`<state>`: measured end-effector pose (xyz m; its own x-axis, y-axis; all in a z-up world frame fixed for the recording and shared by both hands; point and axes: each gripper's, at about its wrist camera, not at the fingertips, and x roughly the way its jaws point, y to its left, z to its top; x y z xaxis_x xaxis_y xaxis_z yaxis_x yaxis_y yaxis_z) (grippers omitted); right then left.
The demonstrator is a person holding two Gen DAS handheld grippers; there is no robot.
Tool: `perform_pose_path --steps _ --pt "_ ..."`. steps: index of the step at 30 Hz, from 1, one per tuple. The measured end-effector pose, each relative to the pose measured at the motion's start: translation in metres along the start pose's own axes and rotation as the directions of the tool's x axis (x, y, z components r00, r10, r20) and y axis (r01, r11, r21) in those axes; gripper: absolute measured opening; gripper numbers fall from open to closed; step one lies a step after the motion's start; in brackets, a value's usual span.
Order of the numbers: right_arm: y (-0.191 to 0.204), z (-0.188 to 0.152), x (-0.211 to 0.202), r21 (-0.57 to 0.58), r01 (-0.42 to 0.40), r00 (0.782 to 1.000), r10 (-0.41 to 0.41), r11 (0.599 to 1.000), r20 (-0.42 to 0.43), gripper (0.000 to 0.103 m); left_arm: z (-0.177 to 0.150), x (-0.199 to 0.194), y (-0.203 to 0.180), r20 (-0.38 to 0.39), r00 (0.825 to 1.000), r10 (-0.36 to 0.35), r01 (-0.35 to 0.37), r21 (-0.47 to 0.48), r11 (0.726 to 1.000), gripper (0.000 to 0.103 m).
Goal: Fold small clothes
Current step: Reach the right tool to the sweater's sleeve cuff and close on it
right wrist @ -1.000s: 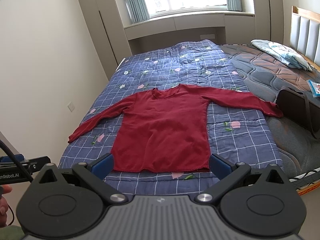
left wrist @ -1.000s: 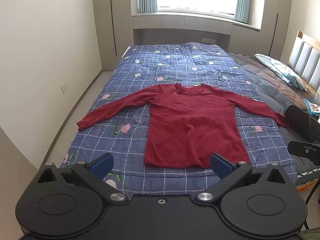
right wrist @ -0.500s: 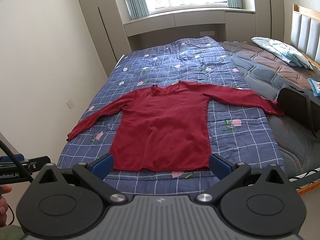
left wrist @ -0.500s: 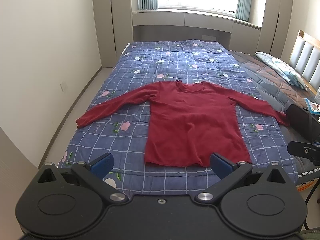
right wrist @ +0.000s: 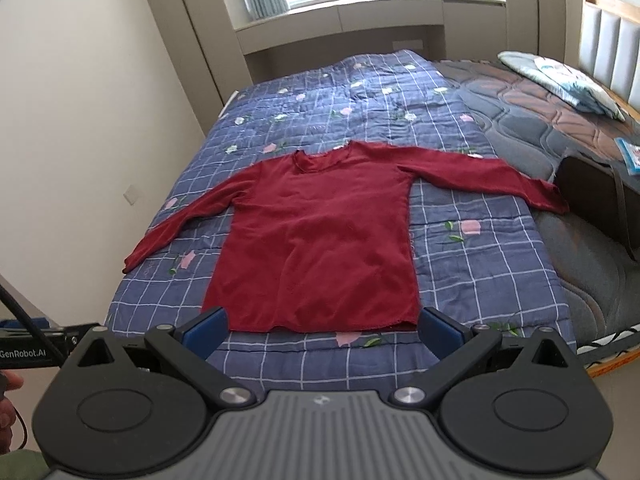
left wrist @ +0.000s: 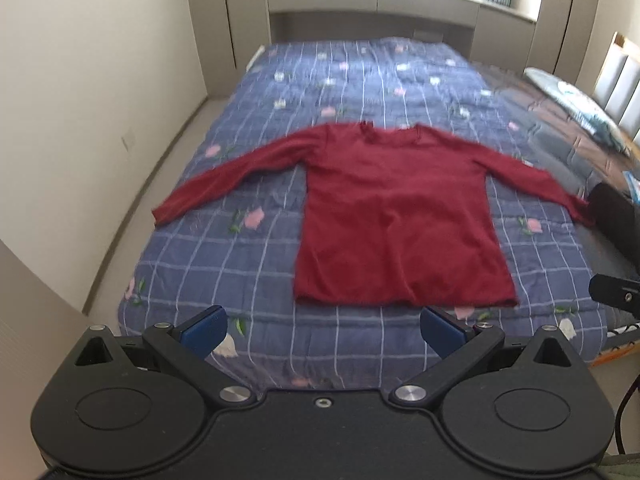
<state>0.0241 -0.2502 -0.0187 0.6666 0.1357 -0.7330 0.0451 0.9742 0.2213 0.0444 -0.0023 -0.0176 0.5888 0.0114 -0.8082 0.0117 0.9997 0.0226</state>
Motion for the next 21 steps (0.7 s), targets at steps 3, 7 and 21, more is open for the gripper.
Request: perform_pose_path --steps 3,7,21 --pt "-0.012 0.008 0.013 0.031 0.003 1.0 -0.003 1.0 -0.011 0.103 0.009 0.014 -0.006 -0.056 0.998 0.021 -0.02 0.007 1.0 0.102" --pt "-0.032 0.028 0.039 0.079 -0.001 1.0 0.003 0.997 -0.026 0.103 0.026 0.032 -0.019 -0.112 0.992 0.049 -0.046 0.032 0.998 0.102" --pt "-0.138 0.119 0.182 0.189 0.035 0.995 -0.017 0.981 -0.098 0.103 0.14 0.142 -0.101 -0.202 0.97 0.132 -0.126 0.045 0.991 0.102"
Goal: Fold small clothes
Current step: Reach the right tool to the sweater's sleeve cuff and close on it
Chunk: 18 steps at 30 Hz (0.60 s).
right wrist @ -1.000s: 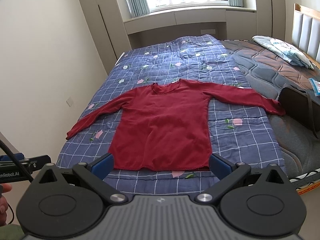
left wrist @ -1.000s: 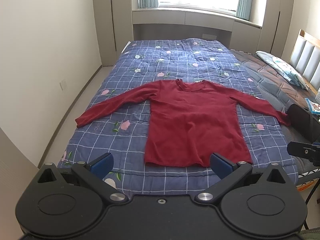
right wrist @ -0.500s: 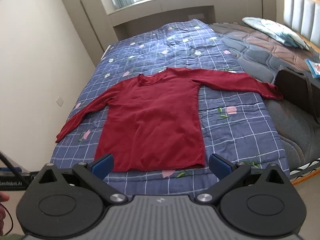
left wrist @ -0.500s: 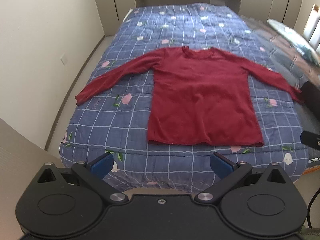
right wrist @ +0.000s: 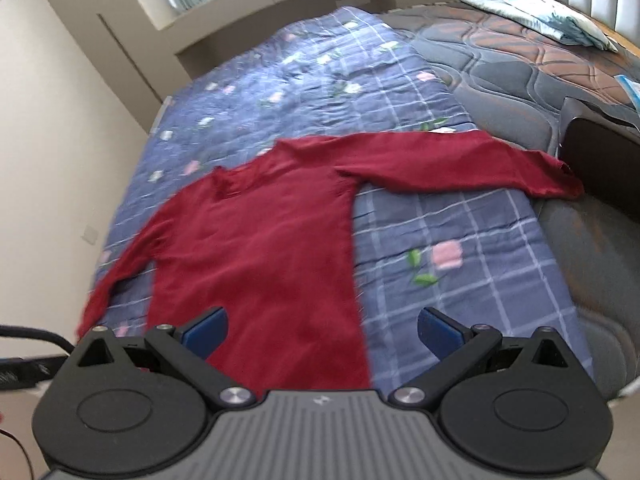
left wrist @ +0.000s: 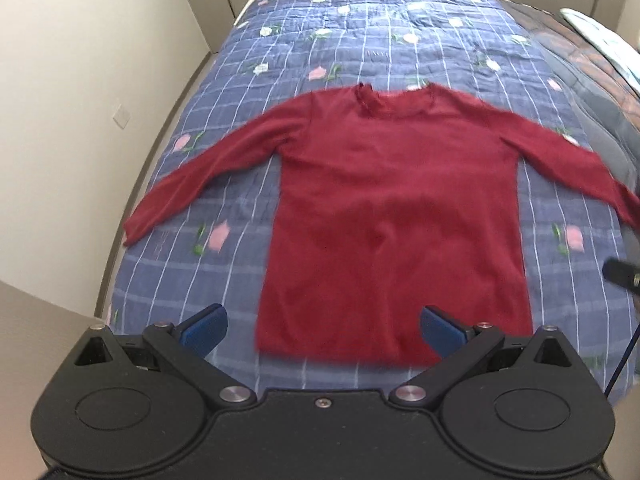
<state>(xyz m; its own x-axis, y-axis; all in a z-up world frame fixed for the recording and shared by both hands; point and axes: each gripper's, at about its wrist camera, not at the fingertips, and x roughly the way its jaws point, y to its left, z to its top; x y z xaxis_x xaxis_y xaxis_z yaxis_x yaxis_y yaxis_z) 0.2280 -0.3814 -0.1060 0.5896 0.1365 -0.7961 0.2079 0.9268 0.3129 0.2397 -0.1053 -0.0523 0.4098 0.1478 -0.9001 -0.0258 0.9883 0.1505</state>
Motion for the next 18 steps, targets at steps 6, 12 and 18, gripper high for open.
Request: perform_pose_path --steps 6,12,18 --pt "-0.05 0.04 0.064 0.028 0.085 0.995 -0.086 0.996 0.055 0.103 0.056 0.056 -0.035 0.007 1.0 -0.009 0.009 -0.06 0.998 0.102" --pt "-0.116 0.079 0.109 0.208 0.187 0.96 -0.223 0.96 0.167 0.103 0.089 0.108 -0.062 -0.01 1.0 -0.017 0.016 -0.085 0.996 0.102" --pt "-0.187 0.084 0.142 0.419 0.242 0.917 -0.348 0.875 0.196 0.103 0.102 0.155 -0.089 -0.041 0.999 -0.013 0.01 -0.072 0.997 0.102"
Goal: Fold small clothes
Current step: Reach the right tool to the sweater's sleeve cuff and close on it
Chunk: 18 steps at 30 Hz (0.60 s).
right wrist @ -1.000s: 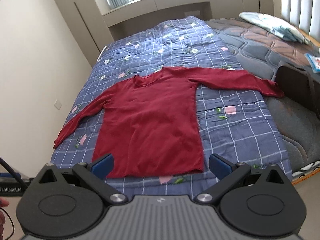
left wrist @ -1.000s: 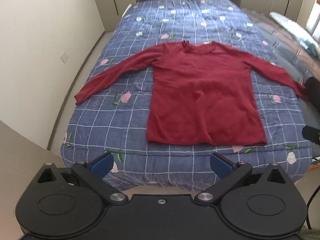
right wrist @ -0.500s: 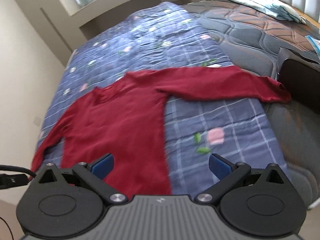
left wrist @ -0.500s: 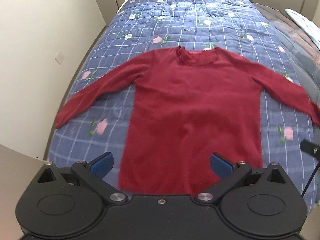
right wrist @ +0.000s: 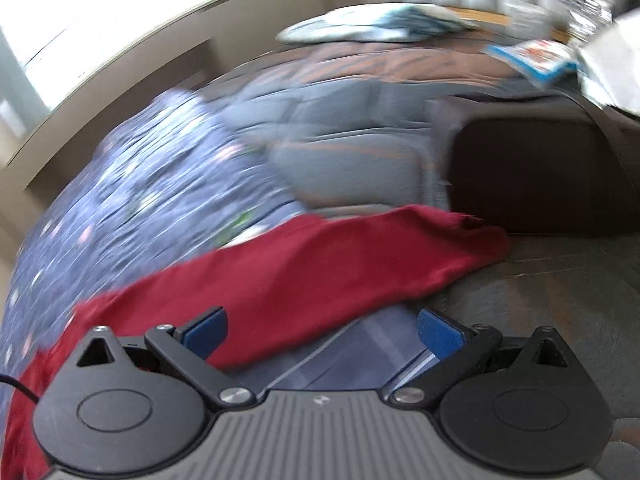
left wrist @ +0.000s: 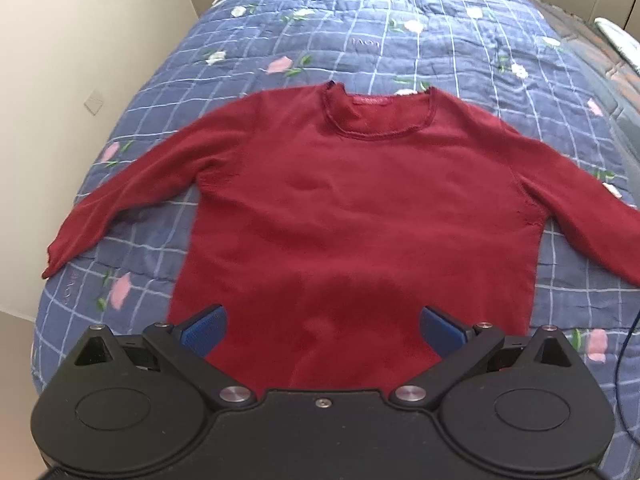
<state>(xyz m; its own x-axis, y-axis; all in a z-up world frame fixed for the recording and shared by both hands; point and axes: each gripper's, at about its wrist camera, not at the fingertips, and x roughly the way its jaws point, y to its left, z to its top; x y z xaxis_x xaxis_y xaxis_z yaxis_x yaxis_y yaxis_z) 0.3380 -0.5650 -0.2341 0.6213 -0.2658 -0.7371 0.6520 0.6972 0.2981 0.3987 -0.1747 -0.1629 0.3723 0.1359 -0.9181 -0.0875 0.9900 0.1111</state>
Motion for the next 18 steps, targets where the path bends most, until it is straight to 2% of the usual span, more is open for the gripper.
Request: perform_pose_path --steps 5,10,15,18 --pt "-0.046 0.003 0.027 0.045 0.119 0.992 -0.12 0.992 0.026 0.103 0.006 0.028 -0.023 -0.015 1.0 -0.013 0.013 0.012 1.0 0.102" --pt "-0.087 0.004 0.04 0.149 0.121 0.991 -0.129 0.981 0.045 0.102 0.01 0.048 -0.047 -0.04 0.999 -0.029 0.03 0.033 0.999 0.102" --pt "-0.103 0.006 0.055 0.153 0.154 0.986 -0.161 0.976 0.032 0.082 0.015 0.055 -0.066 -0.048 0.998 -0.039 0.042 0.06 0.997 0.102" --pt "-0.107 0.008 0.064 0.18 0.148 0.987 -0.156 0.972 0.028 0.075 0.018 0.058 -0.074 -0.057 0.998 -0.035 0.039 0.071 0.997 0.102"
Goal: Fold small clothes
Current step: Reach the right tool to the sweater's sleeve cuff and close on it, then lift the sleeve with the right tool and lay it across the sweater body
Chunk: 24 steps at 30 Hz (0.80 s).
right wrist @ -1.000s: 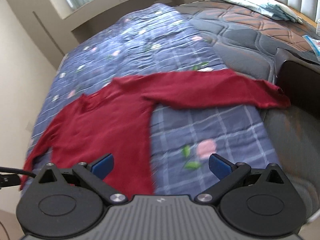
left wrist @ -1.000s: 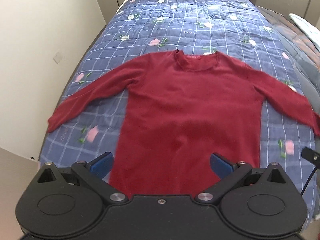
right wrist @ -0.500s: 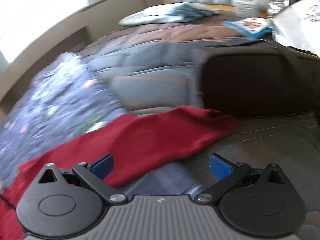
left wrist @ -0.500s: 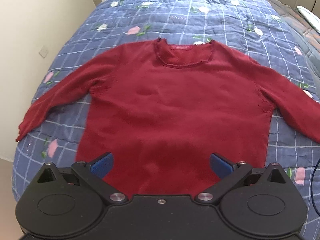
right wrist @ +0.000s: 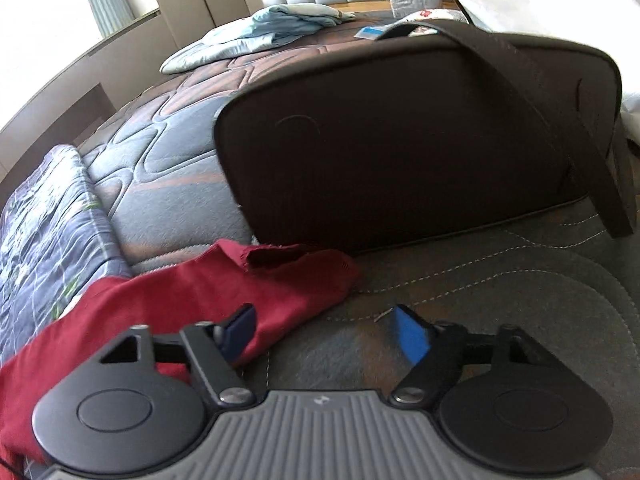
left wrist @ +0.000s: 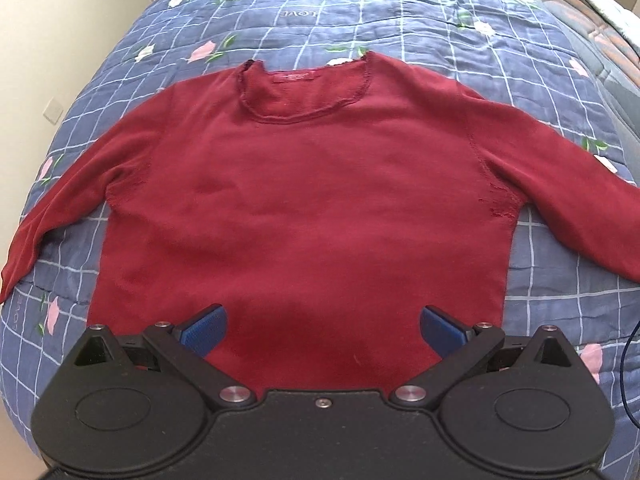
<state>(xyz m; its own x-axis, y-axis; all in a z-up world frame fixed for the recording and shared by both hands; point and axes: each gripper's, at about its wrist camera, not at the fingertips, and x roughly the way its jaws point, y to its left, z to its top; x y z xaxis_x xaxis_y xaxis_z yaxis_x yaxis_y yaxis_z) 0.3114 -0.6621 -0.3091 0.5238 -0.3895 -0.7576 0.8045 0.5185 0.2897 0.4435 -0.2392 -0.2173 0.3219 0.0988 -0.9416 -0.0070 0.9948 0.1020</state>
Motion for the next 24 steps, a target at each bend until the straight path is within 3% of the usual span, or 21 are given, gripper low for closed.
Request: perform_pose_path --steps 2,7,9,12,18,24 --pt "0.001 0.003 0.006 0.023 -0.025 1.0 0.025 0.999 -0.008 0.071 0.002 0.001 -0.003 -0.002 1.0 0.002 -0.002 0.003 1.0 0.102" --pt "0.015 0.004 0.018 0.022 -0.019 1.0 0.019 1.0 -0.019 0.041 0.009 0.004 -0.005 -0.01 1.0 0.01 -0.01 0.001 1.0 0.102" --pt "0.018 0.004 0.018 0.028 -0.017 1.0 0.018 0.999 -0.018 0.014 0.011 0.004 -0.005 -0.012 1.0 0.008 -0.008 -0.009 1.0 0.102" --pt "0.025 0.002 0.01 0.023 -0.021 1.0 0.021 1.0 0.002 0.006 0.013 0.0 -0.002 -0.005 1.0 0.008 -0.008 -0.025 1.0 0.102" --pt "0.058 0.005 -0.023 -0.113 -0.074 0.993 0.084 0.991 0.086 0.004 0.013 -0.008 0.014 0.013 1.0 -0.003 0.004 -0.05 0.999 0.102" --pt "0.124 0.004 -0.063 -0.342 -0.183 0.962 0.239 0.922 0.129 0.003 0.012 -0.004 0.034 0.024 0.999 -0.035 0.036 -0.062 0.997 0.102"
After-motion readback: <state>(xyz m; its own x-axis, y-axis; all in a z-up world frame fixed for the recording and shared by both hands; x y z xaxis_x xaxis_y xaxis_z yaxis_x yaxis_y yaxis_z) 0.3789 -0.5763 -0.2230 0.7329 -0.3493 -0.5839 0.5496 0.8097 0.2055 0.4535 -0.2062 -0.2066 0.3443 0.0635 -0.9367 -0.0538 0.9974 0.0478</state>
